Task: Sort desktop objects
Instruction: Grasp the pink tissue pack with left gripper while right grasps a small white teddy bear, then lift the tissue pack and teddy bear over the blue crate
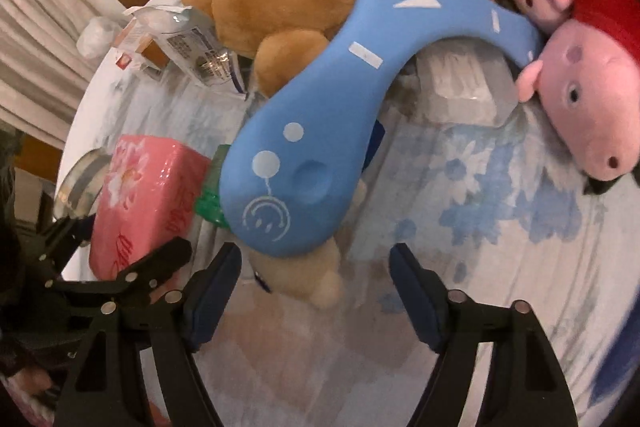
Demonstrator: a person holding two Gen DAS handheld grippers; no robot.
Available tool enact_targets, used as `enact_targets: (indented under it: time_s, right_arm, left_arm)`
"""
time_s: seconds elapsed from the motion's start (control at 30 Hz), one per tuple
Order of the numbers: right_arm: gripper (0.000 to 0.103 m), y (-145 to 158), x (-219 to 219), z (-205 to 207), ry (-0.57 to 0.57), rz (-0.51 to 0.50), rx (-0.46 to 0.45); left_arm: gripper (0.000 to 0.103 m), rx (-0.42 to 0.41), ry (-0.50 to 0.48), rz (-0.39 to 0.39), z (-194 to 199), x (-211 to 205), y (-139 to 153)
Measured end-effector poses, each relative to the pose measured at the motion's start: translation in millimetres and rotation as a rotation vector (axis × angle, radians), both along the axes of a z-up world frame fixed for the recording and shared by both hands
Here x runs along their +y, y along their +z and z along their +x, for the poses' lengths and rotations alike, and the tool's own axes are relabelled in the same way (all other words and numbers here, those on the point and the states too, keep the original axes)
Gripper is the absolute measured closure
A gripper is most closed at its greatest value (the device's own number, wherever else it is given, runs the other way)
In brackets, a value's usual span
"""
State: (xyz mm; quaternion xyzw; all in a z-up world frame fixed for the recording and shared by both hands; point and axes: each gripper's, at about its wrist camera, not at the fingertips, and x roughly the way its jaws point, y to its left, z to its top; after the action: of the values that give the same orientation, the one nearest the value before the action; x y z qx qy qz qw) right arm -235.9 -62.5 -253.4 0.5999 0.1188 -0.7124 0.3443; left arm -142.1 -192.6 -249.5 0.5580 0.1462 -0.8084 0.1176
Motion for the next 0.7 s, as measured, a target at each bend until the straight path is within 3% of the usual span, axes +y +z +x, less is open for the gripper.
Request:
enact_targets:
  time_s: [0.03, 0.17, 0.47, 0.7]
  right_arm:
    - [0.036, -1.7, -0.2, 0.2, 0.004, 0.003, 0.000]
    - [0.061, -3.5, -1.7, 6.9, 0.041, -0.028, -0.009]
    - [0.062, 14.6, 33.6, 23.6, 0.057, -0.019, 0.003]
    - [0.063, 51.6, 72.2, 33.9, 0.048, -0.056, 0.042]
  left_arm:
    - [0.013, -0.001, -0.004, -0.008, 0.9, 2.2, 0.8]
    - [0.013, -0.006, -0.016, -0.016, 4.1, 10.7, 3.2]
    - [0.013, -0.009, -0.047, -0.017, 20.5, 41.1, 14.3]
    - [0.013, 0.061, -0.091, -0.045, 25.2, 71.9, 46.9]
